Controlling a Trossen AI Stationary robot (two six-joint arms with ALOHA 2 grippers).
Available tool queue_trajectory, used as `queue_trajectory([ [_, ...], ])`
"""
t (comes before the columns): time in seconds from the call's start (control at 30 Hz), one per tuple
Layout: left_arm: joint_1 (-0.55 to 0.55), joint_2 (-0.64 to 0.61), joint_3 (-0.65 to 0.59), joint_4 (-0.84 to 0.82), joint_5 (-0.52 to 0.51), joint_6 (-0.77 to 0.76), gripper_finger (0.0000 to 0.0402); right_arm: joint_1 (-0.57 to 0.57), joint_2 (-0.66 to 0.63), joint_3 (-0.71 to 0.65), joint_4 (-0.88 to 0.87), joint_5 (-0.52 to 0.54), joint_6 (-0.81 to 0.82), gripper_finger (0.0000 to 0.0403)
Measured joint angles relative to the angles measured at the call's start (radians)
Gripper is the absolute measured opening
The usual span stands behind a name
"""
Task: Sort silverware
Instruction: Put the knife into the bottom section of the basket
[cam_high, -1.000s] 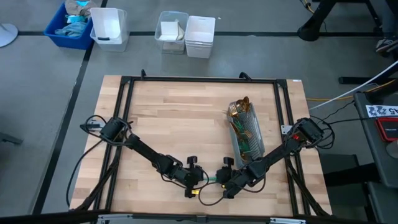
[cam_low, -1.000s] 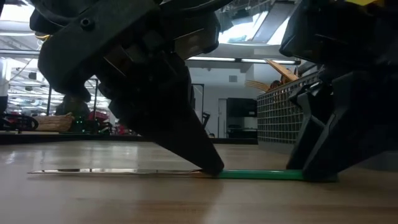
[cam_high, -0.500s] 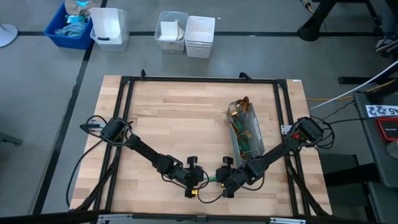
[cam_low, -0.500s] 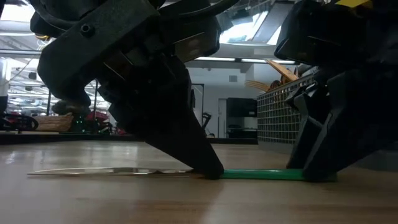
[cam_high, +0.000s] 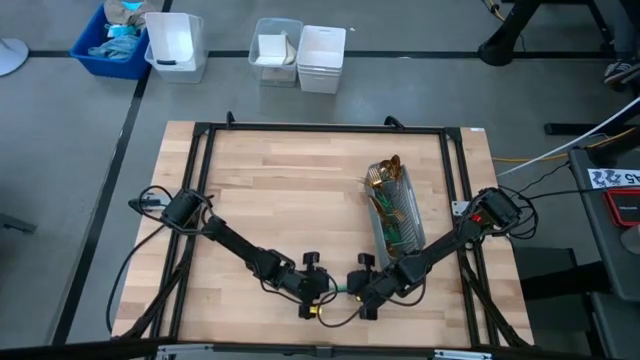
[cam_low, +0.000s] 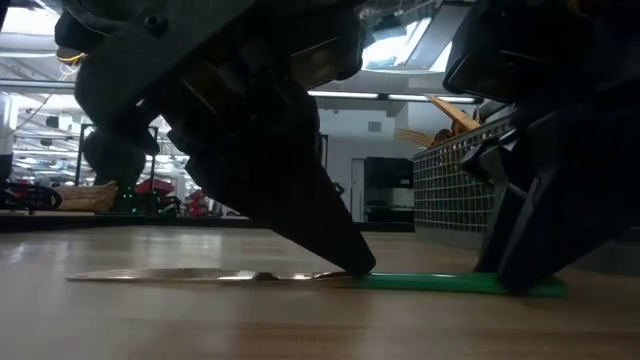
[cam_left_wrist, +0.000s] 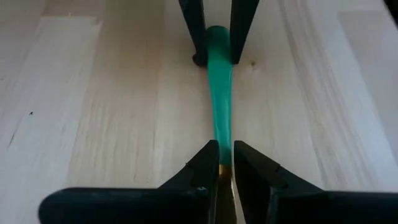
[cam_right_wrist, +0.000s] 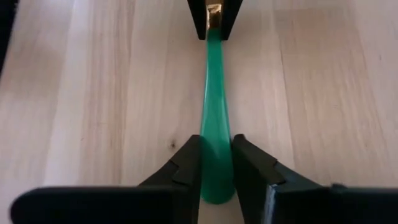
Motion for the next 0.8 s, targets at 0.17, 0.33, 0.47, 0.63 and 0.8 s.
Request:
queue_trajectory([
  [0.17, 0.000, 0.000, 0.000, 0.000, -0.001, -0.001, 0.0042, 0.001, 0.000, -0.001, 0.001, -0.007, 0.001, 0.0078],
  [0.33, 0.000, -0.002, 0.000, 0.000, -0.001, -0.002, 0.0042, 0.001, 0.001, -0.001, 0.004, -0.004, 0.022, 0.0070],
  [0.47, -0.001, -0.002, 0.000, 0.000, -0.001, -0.002, 0.0042, 0.002, 0.001, -0.002, 0.022, -0.004, 0.024, 0.0065],
  [0.63, -0.001, -0.003, 0.001, 0.000, -0.001, -0.011, 0.0043, 0.002, 0.002, -0.002, 0.038, -0.002, 0.024, 0.0065],
  [0.8, -0.001, -0.003, 0.001, 0.006, 0.000, -0.017, 0.0043, 0.002, 0.002, -0.002, 0.045, 0.000, 0.023, 0.0065],
])
